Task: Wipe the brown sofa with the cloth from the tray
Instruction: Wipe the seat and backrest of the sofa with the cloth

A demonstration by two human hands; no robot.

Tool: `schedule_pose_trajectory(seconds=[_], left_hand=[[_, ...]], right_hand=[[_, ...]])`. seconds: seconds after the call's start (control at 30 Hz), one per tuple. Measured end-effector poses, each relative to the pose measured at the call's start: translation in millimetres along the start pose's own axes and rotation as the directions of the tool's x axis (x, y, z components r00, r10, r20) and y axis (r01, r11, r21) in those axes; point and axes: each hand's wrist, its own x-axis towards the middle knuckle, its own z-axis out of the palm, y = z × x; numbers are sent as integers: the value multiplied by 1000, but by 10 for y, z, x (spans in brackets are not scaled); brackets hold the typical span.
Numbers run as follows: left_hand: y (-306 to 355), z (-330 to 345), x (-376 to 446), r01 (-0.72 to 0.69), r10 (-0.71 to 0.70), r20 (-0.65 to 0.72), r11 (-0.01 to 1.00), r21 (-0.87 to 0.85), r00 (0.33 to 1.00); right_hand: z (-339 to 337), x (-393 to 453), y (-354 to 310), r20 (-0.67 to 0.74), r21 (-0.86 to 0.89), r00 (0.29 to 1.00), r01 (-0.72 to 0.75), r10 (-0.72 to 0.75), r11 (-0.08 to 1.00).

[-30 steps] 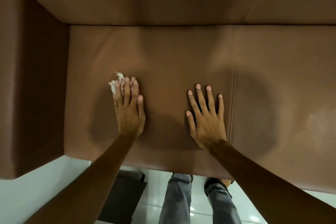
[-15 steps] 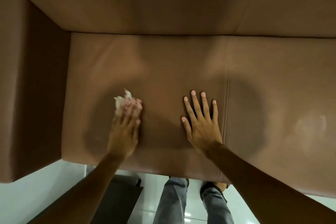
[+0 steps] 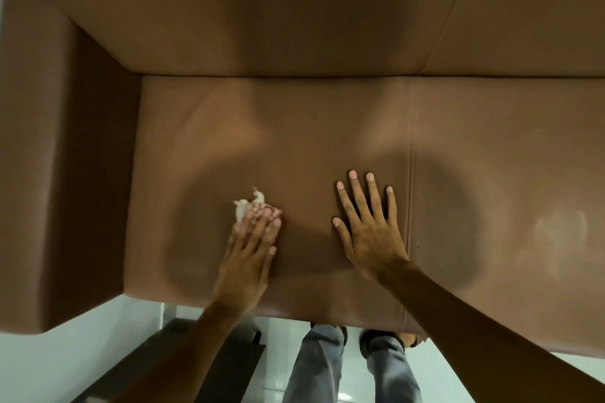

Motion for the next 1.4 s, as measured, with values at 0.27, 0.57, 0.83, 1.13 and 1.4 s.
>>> schedule_pose_trajectory(seconds=[0.27, 0.57, 0.83, 1.13, 1.4], left_hand=[[-144, -371, 1158, 195, -204, -265, 979, -58, 942], [163, 30, 235, -206, 207, -18, 978, 42, 978], [-13, 5, 105, 107, -112, -103, 993, -54, 988], [29, 173, 180, 161, -206, -273, 971, -179, 940], [179, -187, 687, 202, -566, -488, 765, -612, 665]], right_hand=[[82, 0, -16, -23, -41, 1000, -4, 3, 999], [93, 5, -28, 23, -26, 999, -22, 23, 999], [81, 11, -12, -15, -36, 1000, -20, 19, 999], [171, -40, 147, -155, -13, 987, 49, -51, 999], [-144, 303, 281, -226, 24, 971, 80, -73, 996]])
